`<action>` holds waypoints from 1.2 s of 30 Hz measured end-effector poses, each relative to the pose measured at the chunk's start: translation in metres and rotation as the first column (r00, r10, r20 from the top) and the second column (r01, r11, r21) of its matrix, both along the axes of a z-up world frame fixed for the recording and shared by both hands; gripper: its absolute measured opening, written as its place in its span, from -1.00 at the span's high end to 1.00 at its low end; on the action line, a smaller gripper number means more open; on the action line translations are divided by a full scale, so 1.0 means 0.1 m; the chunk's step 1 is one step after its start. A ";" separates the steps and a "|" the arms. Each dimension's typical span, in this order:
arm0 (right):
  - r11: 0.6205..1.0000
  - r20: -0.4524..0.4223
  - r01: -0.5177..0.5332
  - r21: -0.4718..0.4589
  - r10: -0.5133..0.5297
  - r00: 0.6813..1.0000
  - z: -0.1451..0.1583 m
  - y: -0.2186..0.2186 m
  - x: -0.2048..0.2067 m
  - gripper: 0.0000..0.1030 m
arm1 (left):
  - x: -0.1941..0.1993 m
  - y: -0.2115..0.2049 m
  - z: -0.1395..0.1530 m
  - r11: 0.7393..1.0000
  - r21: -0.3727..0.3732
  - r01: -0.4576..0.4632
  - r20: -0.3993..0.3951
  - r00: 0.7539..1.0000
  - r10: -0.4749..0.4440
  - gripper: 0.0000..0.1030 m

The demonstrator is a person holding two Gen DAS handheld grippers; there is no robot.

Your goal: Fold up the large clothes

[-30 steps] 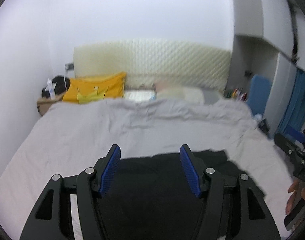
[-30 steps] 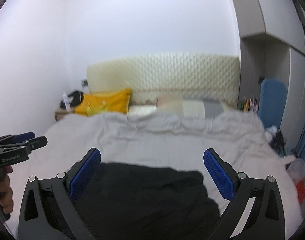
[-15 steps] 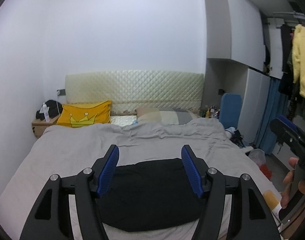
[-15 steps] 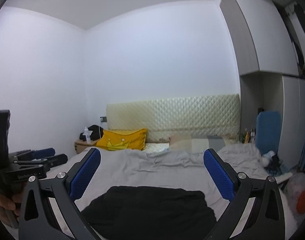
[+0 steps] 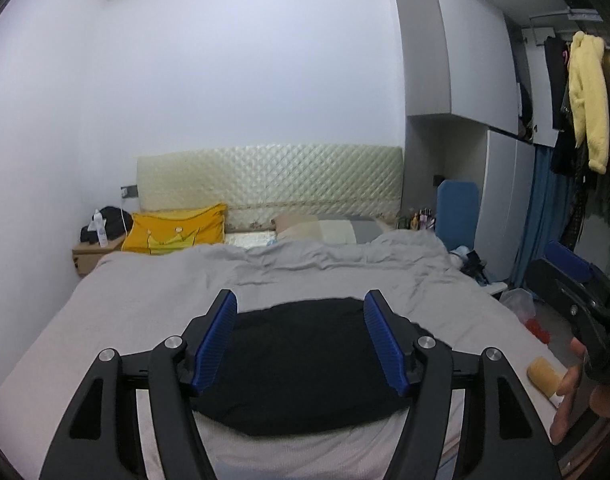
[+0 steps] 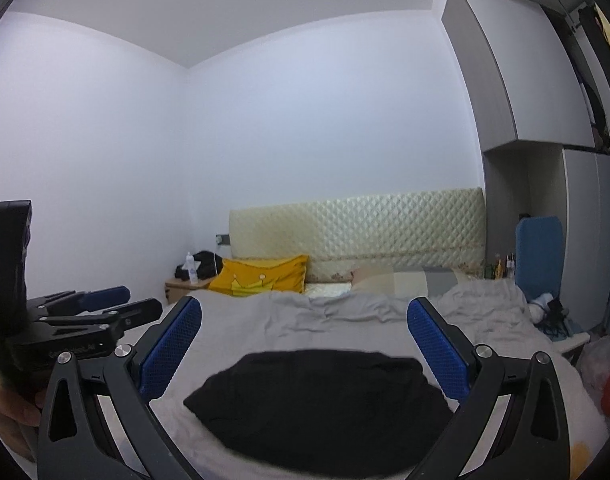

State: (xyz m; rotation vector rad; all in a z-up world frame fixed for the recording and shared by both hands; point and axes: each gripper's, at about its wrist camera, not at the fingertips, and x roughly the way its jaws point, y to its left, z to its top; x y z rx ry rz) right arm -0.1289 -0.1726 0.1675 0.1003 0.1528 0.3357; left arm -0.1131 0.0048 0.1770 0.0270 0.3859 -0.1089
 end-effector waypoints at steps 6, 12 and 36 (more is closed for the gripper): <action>1.000 -0.068 0.016 -0.022 -0.018 0.998 -0.33 0.08 -0.08 -0.99 | 0.12 0.11 -0.39 0.999 -0.033 -0.036 -0.072 0.997 0.033 -0.33; 0.998 -0.125 0.030 -0.050 -0.036 0.991 -0.63 0.13 -0.06 -0.99 | 0.35 0.26 -0.84 0.994 -0.061 -0.087 -0.165 0.983 0.076 -0.33; 0.996 -0.254 0.076 -0.043 -0.084 0.963 -1.14 0.09 0.19 -0.99 | 0.62 0.27 -1.24 0.992 -0.023 -0.128 -0.266 0.957 0.117 -0.33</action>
